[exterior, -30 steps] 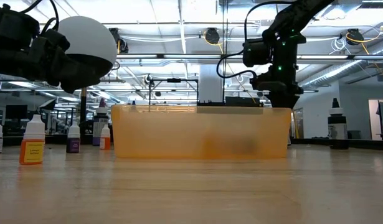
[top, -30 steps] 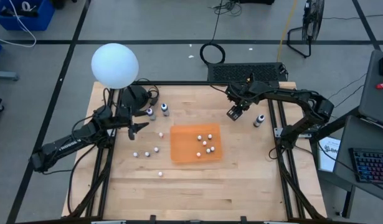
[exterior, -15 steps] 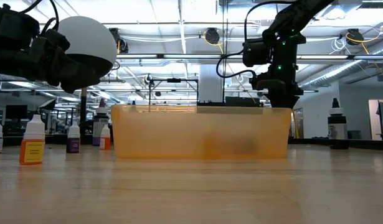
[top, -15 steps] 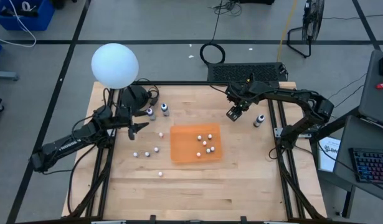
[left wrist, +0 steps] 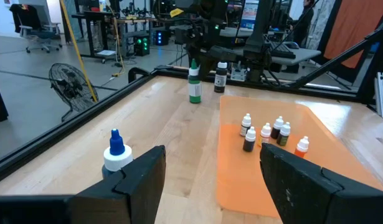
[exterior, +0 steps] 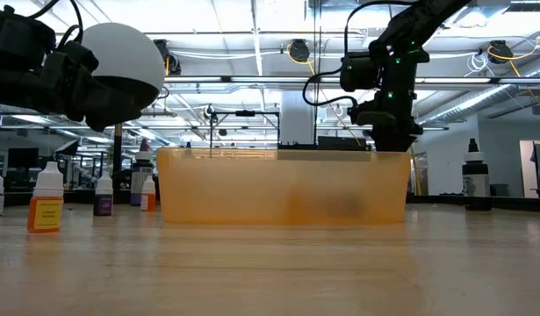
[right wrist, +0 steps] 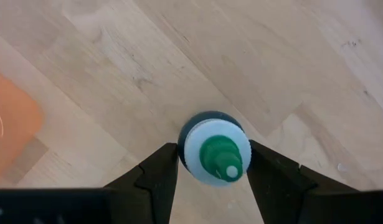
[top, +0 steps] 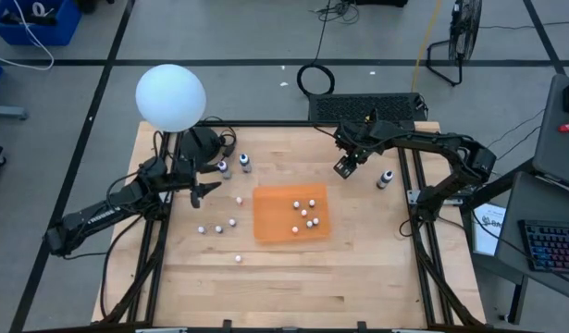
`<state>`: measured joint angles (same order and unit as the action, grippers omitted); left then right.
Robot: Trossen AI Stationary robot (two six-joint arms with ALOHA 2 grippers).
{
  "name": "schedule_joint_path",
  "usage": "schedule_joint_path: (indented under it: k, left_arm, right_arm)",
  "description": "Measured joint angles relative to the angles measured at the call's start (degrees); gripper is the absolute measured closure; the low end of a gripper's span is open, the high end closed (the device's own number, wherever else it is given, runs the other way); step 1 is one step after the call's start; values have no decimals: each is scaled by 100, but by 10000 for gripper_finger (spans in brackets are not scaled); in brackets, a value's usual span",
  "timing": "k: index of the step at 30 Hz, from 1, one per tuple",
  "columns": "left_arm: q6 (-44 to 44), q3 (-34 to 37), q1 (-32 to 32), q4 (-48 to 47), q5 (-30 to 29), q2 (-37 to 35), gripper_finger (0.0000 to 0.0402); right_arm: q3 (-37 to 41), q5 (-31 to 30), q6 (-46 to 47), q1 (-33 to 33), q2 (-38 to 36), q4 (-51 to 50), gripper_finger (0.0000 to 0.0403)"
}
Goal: Pick & Place food coloring
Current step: Put the large green food coloring bottle into the orange bin
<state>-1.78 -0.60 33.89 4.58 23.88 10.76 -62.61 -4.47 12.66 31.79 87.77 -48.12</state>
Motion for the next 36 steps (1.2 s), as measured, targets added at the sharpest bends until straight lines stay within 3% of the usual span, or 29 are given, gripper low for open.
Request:
schedule_joint_path:
  k: [7,19,30,36]
  left_arm:
    - [2,0,0,0,0,0,144]
    - [0,0,-2,0,0,0,144]
    - [0,0,-2,0,0,0,144]
    - [1,0,-2,-1,0,0,144]
  right_arm:
    - [0,239,2,-4,0,-10,228]
    - [0,239,-6,-2,0,-31,187]
    - [-2,-4,-121,-2,19,45,194]
    - [-2,2,-178,-2,401,63,198]
